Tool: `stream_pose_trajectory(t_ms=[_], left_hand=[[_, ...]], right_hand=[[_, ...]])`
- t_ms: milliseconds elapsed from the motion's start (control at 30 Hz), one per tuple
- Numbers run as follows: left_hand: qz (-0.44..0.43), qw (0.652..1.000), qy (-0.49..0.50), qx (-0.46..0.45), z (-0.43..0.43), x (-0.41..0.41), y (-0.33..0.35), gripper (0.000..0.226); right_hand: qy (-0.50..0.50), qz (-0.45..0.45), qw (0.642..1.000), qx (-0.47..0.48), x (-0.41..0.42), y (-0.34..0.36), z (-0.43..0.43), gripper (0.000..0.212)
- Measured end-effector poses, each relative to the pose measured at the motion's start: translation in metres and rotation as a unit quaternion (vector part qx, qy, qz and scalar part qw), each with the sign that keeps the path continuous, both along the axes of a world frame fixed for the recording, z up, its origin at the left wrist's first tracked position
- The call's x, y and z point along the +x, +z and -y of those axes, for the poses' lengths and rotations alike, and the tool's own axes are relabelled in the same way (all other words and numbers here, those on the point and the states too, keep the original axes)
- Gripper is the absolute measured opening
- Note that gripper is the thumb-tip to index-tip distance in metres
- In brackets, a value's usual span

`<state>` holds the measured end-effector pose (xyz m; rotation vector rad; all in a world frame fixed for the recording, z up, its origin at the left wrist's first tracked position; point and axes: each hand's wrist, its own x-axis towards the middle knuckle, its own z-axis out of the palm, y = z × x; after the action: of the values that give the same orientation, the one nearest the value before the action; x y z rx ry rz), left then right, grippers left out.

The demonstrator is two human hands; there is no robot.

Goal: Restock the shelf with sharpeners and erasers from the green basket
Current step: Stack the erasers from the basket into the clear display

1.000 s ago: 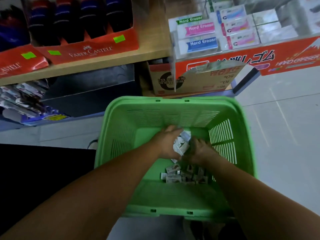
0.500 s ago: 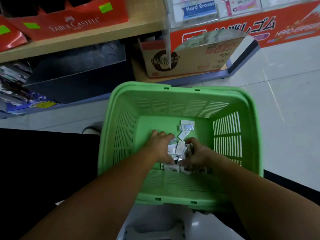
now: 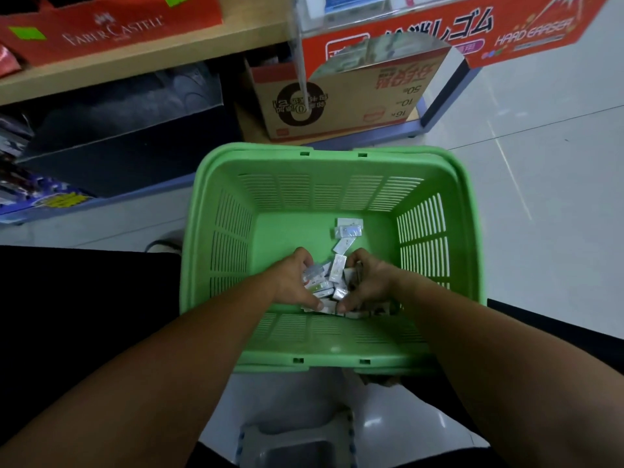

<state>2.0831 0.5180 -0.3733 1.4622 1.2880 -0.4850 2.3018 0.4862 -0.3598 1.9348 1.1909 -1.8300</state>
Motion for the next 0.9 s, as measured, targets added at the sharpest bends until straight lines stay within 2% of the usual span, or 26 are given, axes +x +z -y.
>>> stream_pose_trajectory(t_ms=[167, 233, 467, 700, 800, 867, 900], left_hand=[[0.002, 0.999, -0.03, -0.014, 0.007, 0.01, 0.002, 0.127], [0.001, 0.999, -0.037, -0.018, 0.006, 0.011, 0.0, 0.129], [-0.006, 0.999, -0.049, -0.002, 0.012, 0.008, -0.002, 0.086], [-0.006, 0.998, 0.02, -0.06, 0.008, 0.006, -0.004, 0.092], [0.001, 0.994, 0.025, -0.104, 0.01, 0.01, 0.0, 0.081], [0.001, 0.995, 0.019, -0.101, 0.012, 0.013, 0.001, 0.079], [0.002, 0.995, 0.021, -0.097, 0.012, 0.014, 0.0, 0.069]], right_hand=[[0.033, -0.023, 0.999, -0.019, -0.009, -0.001, -0.001, 0.116], [0.029, -0.024, 0.999, -0.014, -0.013, -0.003, 0.0, 0.109], [-0.037, -0.033, 0.998, 0.029, -0.005, -0.014, 0.006, 0.068], [-0.113, -0.033, 0.993, 0.031, -0.008, -0.028, 0.002, 0.046], [-0.145, -0.044, 0.988, 0.015, -0.009, -0.028, 0.001, 0.04], [-0.177, -0.059, 0.983, 0.003, -0.01, -0.024, -0.001, 0.037], [-0.193, -0.071, 0.979, 0.001, -0.01, -0.021, -0.001, 0.036]])
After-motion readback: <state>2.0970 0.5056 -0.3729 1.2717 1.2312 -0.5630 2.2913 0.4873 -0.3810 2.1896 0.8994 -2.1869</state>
